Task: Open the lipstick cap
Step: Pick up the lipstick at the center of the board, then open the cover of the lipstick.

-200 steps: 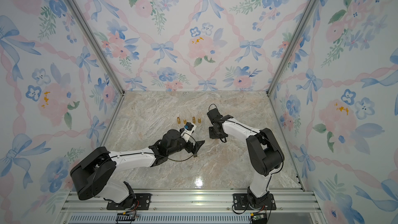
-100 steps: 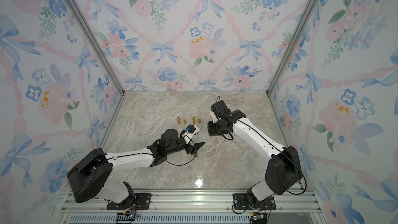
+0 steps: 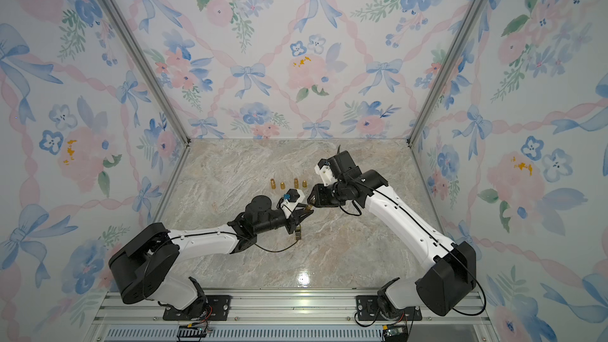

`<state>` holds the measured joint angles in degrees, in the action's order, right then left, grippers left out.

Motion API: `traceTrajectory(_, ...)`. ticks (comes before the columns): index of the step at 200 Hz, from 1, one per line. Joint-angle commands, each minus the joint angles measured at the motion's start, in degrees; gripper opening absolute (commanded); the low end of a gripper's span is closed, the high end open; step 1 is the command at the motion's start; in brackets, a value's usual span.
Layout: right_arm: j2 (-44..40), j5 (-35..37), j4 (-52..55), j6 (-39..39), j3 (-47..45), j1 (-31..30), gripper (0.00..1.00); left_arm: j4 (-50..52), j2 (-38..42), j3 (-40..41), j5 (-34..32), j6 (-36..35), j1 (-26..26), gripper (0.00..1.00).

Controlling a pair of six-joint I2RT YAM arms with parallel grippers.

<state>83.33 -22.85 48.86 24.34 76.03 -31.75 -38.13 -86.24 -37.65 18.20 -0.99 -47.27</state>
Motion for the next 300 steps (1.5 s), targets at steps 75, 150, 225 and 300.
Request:
traceTrajectory(75, -0.6, -2.6, -0.4, 0.6, 0.7, -1.0, 0.21, -4.2, -1.0, -2.9, 1.8, 1.9, 0.1, 0.17)
traceTrajectory(150, -2.2, -1.5, -2.4, 0.8, 0.8, -1.1, 0.4, -4.2, 0.1, -0.7, -0.8, 3.2, 0.1, 0.0)
traceTrajectory(225, -3.0, 3.0, -2.7, -0.9, 1.3, -1.2, 0.42, -4.2, 0.7, 0.3, -1.8, 4.5, 0.0, 0.0)
traceTrajectory(300, -1.2, 2.9, -5.0, -1.3, 0.4, -1.1, 0.27, -4.2, 1.0, -0.3, -1.9, 4.5, 0.1, 0.0)
